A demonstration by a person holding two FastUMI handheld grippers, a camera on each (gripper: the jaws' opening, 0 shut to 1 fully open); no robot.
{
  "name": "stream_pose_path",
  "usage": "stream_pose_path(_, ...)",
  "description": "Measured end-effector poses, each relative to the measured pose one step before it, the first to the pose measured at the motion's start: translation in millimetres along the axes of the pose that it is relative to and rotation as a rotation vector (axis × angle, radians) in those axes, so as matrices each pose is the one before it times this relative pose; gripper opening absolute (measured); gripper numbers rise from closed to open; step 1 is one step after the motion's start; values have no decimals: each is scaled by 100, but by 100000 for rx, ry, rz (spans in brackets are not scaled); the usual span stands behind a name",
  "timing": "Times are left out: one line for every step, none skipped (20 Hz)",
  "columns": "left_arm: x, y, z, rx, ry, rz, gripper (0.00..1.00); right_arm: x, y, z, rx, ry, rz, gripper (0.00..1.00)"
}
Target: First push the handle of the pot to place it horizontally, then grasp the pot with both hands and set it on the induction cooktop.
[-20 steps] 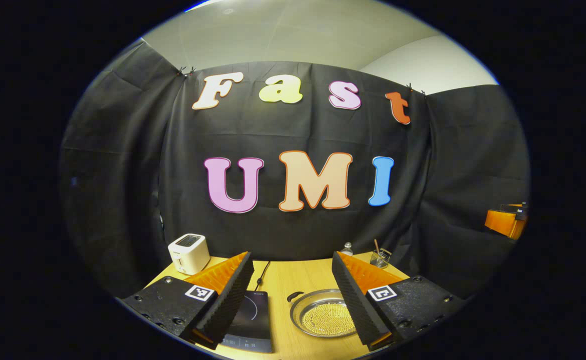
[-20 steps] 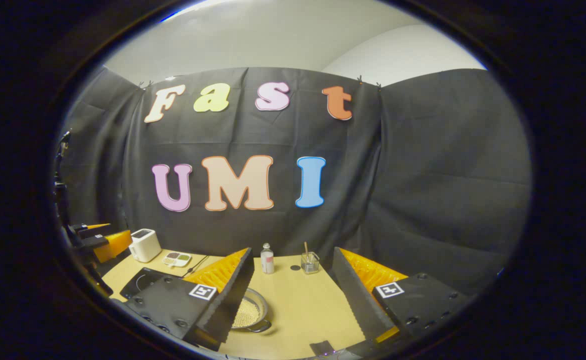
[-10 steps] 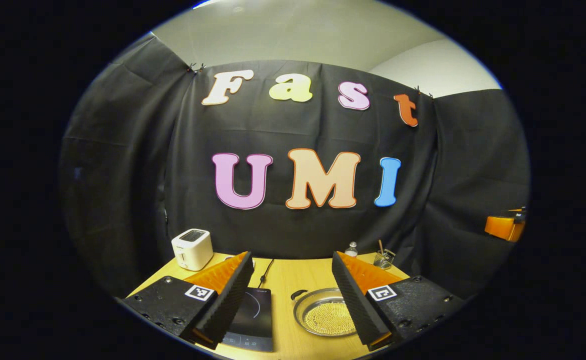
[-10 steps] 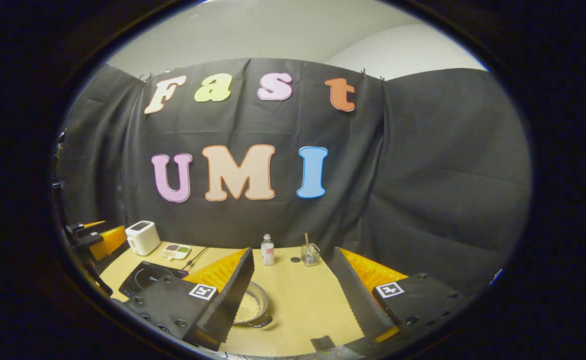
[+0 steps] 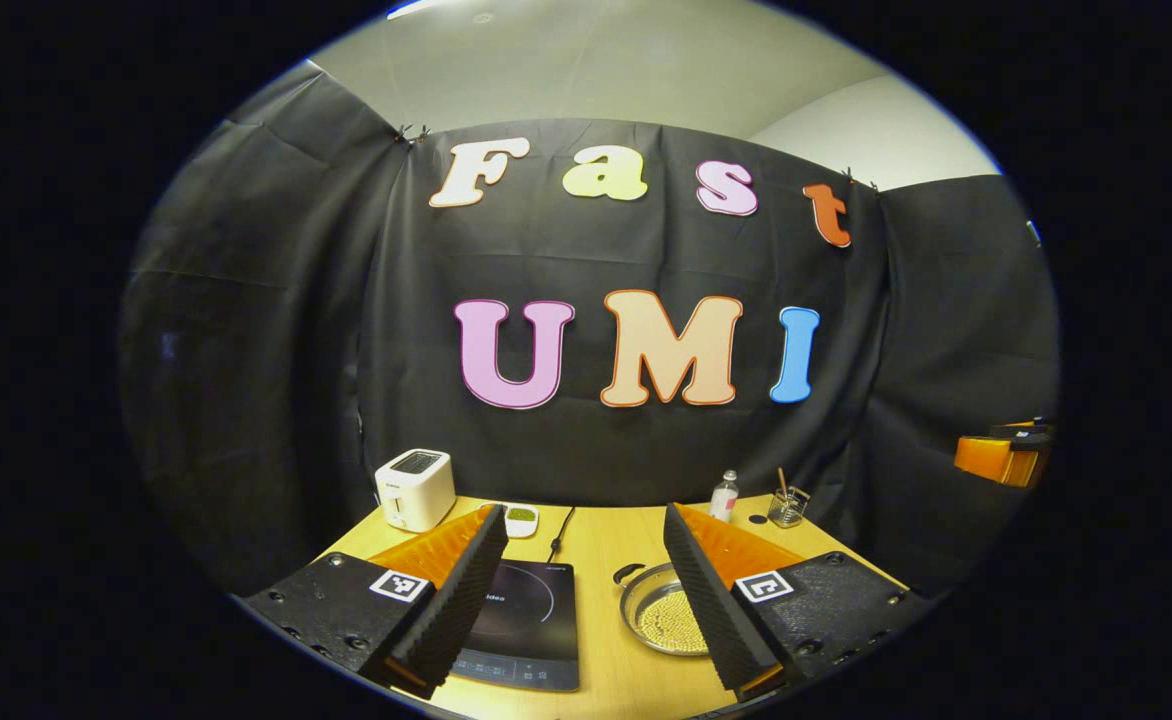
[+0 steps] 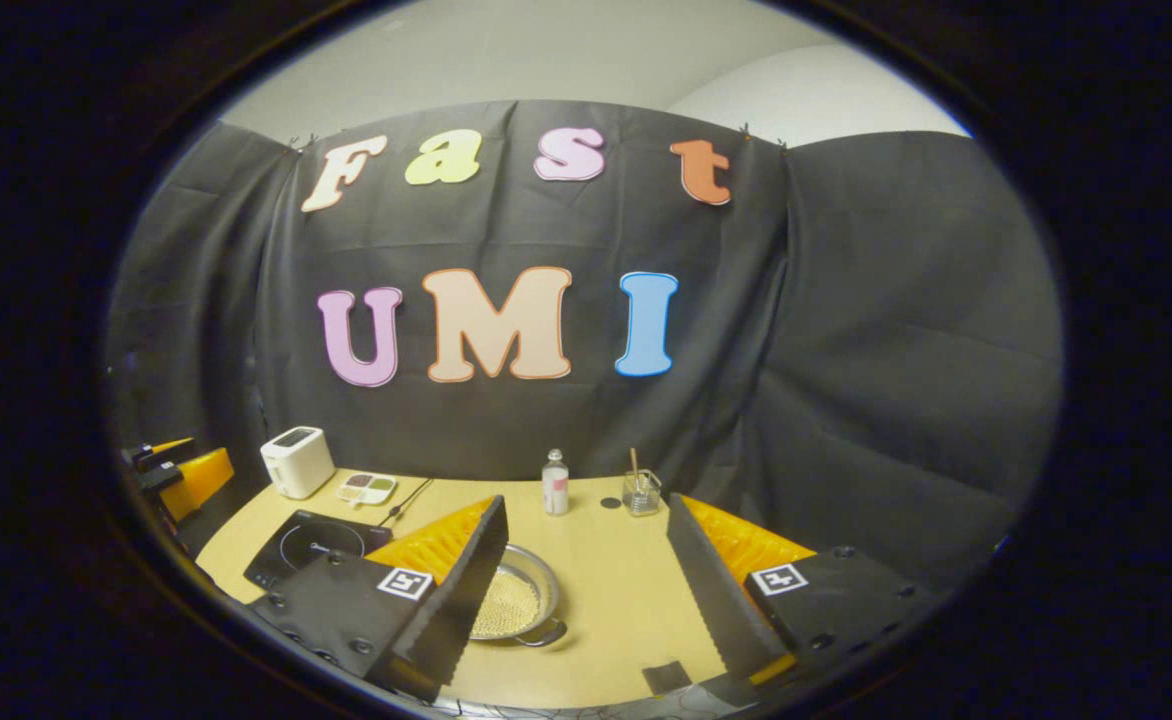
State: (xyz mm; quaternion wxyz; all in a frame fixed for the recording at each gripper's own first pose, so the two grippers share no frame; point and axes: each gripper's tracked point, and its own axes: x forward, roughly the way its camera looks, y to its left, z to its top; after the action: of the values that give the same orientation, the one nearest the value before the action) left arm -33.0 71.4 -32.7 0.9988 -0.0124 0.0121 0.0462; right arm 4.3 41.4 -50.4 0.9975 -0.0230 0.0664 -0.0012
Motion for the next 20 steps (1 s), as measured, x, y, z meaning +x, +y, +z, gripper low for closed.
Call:
stream_pose_path(-183,424,-45,795,127,245,96,-5,611,-278,269,438,917,94)
stream_pose_path(-98,357,7,901,56,53,96,22,640,-162,454,445,1088,94)
stream_pose_path(-118,290,-108,856,163,-183,96,-121,596,-443,896,957,865,83)
stream_pose_path(-72,223,-54,515,-166,-266,96,-70,617,-472,533,927,895,71)
stream_pose_path(-44,218,-154,16,9,-272,96,-144,394,-329,50,570,315,66)
stream_pose_path(4,129,-121,-552,314,-295,92,-24,280,-274,-89,276,53,49)
stream_pose_path(-170,94,-357,-850,830,-223,96,-172,285,-402,-11,396,112,32)
stream_pose_path(-144,41,-314,-950,685,-113,92,-113,100,-431,163,808,-596,14)
stream_pose_path(-187,35,-117,-992,275,-196,96,122,-52,-431,1052,1087,-477,9)
stream_pose_path(-74,-15,-108,-809,268,-191,96,83,283,-503,1305,1845,588,4)
stream_pose_path(-52,-119,-336,-640,395,-185,96,51,62,-595,1340,1601,-92,4)
stream_pose_path(56,-34,-237,-479,684,-269,96,119,-208,-359,1251,1565,-252,3)
stream_pose_path(3,-47,-458,-336,901,-125,96,157,-298,-668,1108,2091,-59,0)
stream_pose_path(305,-46,-284,14,1095,124,96,306,-302,-638,884,2332,50,3)
stream_pose_path(223,-10,-367,239,995,227,96,393,-378,-771,798,2478,-279,3)
stream_pose_path(339,-35,-203,440,619,638,92,413,-349,-663,698,2722,-60,3)
stream_pose_path(359,103,-86,420,354,904,92,587,-405,-912,813,2758,80,3)
stream_pose_path(363,21,0,360,322,1204,92,650,-341,-719,970,3035,290,3)
stream_pose_path(348,-1,-60,153,241,1267,96,797,-166,-751,1071,3131,589,0)
stream_pose_path(489,-87,-3,-94,428,1190,96,799,-238,-694,1006,3497,683,0)
